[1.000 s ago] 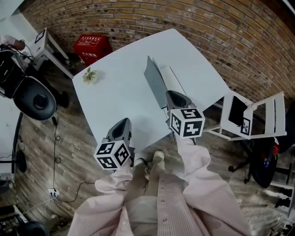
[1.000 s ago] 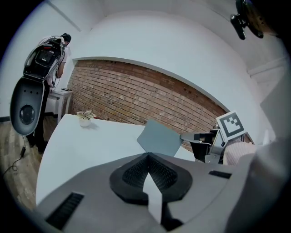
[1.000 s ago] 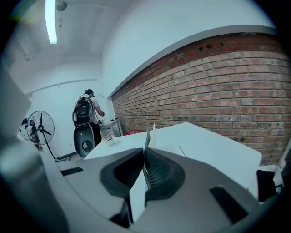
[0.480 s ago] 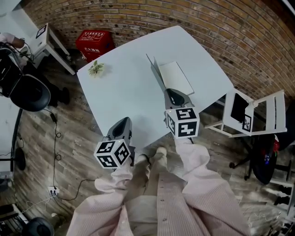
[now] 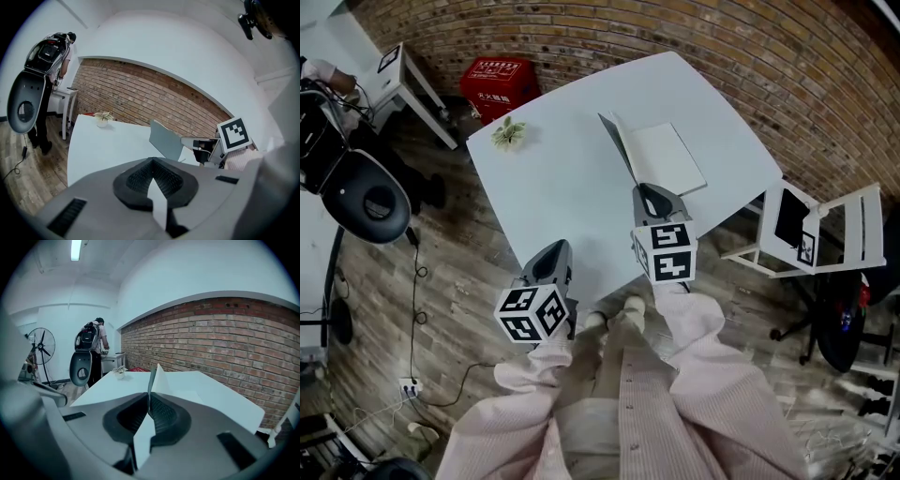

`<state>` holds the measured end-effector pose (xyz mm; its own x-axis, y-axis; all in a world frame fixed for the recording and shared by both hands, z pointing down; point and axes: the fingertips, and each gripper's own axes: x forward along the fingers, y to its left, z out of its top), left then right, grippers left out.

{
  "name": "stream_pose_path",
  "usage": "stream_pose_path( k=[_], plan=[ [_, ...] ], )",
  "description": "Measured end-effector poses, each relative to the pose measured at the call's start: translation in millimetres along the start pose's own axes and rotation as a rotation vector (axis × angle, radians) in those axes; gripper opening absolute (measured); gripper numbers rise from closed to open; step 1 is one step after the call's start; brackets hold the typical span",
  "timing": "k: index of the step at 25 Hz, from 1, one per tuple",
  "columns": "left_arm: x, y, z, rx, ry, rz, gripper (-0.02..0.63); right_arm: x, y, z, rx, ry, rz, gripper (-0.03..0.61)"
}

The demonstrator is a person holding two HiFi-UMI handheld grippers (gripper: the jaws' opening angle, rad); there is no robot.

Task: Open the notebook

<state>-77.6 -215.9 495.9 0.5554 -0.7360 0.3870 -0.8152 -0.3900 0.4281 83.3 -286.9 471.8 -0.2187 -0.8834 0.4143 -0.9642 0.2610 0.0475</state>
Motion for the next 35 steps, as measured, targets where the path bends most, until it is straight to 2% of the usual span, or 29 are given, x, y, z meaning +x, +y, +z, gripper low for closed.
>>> stream_pose_path(
  k=[7, 20, 35],
  plan=[
    [-9, 11, -7, -0.004, 0.014, 0.001, -0.006, 6, 24, -12, -0.067, 0.023, -0.007, 0.020],
    [-13, 20, -18, -0.050, 0.018, 0.061, -0.006, 21, 59, -42, -0.190, 0.069, -0.011, 0.020],
    [-29, 26, -31, -0.081, 0.016, 0.112, -0.006, 33, 81, -70, -0.235, 0.114, 0.035, 0.021]
  ],
)
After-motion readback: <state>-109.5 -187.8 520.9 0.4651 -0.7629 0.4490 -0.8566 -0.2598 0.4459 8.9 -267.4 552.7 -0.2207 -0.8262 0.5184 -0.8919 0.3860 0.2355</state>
